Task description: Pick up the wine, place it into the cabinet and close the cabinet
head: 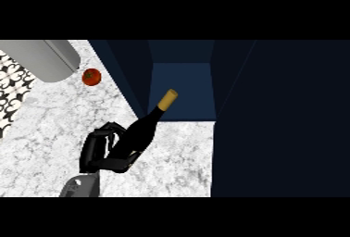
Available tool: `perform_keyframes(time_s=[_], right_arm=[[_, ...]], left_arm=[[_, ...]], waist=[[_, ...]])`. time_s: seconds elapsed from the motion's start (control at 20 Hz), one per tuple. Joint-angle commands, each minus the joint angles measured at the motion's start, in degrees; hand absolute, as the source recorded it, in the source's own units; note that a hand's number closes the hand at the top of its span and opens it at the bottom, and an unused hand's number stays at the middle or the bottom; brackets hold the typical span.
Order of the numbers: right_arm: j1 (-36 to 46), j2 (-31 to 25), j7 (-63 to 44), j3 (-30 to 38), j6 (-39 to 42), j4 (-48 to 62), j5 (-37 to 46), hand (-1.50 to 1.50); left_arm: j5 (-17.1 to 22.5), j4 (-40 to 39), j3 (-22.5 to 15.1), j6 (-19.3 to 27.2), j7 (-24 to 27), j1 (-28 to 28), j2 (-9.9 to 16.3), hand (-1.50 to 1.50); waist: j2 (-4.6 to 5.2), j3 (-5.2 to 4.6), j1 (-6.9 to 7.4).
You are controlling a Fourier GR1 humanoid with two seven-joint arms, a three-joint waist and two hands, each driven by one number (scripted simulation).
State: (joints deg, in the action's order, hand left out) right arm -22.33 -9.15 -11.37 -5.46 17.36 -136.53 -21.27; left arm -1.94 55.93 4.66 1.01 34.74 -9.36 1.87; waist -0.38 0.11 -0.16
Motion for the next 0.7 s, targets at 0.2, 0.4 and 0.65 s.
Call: perform_keyframes(time_s=[0.2,0.4,0.65], right_arm=[[-3.08,-0.17,-2.74,1.29,-0.66,-8.41,-1.90,-1.50],[-2.53,-1.44,-3.18,4.71,0.19,-7.81,-5.56,-1.50],[-6.36,-0.01,-2.20,0.53,0.80,-9.45,-1.90,-1.50]], left_arm=[[0.35,9.83,-7.33,8.39,-13.61,-2.41,-1.83,1.50],[-3.11,12.58,-11.34,11.24,-19.86,-3.82,-1.86,1.50],[-6.21,8.59,-17.65,19.00,-25.19,-10.58,-1.85,1.50]], waist=[[0.23,-0.10,-0.36],[0.24,-0.10,-0.29],[0.26,-0.12,-0.88]])
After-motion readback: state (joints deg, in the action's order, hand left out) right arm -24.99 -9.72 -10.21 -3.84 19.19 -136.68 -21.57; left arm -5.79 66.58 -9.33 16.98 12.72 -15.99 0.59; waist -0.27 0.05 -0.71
